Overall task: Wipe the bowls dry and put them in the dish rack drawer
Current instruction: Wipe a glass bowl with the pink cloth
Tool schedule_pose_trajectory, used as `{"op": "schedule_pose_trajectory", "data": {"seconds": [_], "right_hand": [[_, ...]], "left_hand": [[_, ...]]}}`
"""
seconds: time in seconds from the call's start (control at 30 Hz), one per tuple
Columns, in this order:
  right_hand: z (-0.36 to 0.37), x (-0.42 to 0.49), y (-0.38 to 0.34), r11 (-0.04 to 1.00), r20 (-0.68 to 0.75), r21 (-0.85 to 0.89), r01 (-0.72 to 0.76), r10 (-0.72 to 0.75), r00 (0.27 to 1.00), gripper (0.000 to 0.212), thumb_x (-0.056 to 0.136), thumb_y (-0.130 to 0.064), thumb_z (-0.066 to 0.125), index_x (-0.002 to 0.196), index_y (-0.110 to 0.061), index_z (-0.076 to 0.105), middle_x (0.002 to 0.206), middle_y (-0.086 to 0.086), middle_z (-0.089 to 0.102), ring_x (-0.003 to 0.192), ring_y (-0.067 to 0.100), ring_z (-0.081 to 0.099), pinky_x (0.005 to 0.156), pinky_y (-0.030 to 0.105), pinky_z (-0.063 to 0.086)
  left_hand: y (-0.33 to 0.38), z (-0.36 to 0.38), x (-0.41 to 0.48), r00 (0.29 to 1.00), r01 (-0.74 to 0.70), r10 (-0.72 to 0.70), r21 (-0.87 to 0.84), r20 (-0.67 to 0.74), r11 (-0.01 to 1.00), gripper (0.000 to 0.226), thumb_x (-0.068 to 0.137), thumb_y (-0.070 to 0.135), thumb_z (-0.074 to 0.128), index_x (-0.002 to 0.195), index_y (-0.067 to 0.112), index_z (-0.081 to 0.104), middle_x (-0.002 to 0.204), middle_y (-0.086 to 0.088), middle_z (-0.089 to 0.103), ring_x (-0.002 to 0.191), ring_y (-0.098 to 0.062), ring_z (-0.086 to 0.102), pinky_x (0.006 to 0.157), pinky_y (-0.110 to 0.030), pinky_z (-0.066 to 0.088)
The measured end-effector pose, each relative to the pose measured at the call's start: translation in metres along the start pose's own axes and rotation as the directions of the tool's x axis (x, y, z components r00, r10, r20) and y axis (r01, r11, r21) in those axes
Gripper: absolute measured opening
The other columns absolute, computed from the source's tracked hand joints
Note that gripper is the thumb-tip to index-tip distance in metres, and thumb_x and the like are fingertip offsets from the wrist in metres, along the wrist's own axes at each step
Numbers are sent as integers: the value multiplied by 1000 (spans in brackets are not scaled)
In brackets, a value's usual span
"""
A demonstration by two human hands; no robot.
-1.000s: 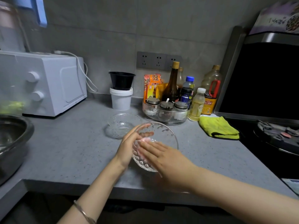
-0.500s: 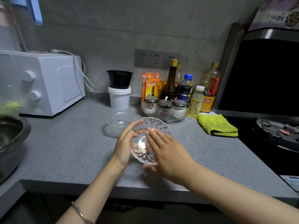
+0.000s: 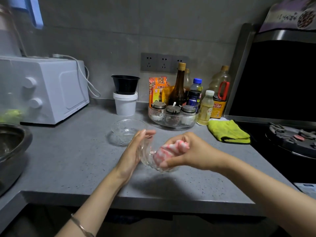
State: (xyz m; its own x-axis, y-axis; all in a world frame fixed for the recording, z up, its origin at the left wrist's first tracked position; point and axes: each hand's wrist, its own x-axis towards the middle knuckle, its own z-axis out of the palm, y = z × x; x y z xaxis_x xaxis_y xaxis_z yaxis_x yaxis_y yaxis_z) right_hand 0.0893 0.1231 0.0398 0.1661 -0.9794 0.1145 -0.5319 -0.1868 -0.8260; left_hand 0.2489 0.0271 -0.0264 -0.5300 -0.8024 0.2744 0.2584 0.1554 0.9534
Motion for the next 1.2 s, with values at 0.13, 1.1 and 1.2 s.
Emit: {"op": "schedule_pose_trajectory", "data": {"seconds": [0.13, 1.1, 1.2], "right_hand": [[-14, -3, -5, 981, 19, 190, -35, 31, 999, 21, 71, 4, 75, 87, -6, 67, 79, 4, 71, 75, 14, 67, 69, 22, 55], [73, 12, 22, 545, -260, -797, 259, -697, 668, 43, 100, -27, 39, 142, -16, 42, 152, 7, 33, 144, 17, 24, 117, 36, 20], [61, 15, 17, 674, -377, -714, 190, -599, 706, 46, 102, -31, 29, 146, -20, 34, 155, 1, 26, 145, 12, 17, 119, 35, 15]], "left_hand": [[-4, -8, -3, 999, 31, -31, 9, 18, 999, 87, 45, 83, 69, 94, 10, 62, 88, -3, 67, 85, -18, 64, 82, -33, 51], [16, 25, -15, 916, 181, -343, -549, -208, 816, 50, 87, 59, 49, 72, 18, 73, 68, 1, 72, 59, -9, 69, 53, -20, 50], [23, 23, -15, 899, 160, -344, -529, -272, 834, 52, 82, 63, 53, 100, 18, 70, 94, -7, 75, 85, -19, 71, 69, -32, 53]]}}
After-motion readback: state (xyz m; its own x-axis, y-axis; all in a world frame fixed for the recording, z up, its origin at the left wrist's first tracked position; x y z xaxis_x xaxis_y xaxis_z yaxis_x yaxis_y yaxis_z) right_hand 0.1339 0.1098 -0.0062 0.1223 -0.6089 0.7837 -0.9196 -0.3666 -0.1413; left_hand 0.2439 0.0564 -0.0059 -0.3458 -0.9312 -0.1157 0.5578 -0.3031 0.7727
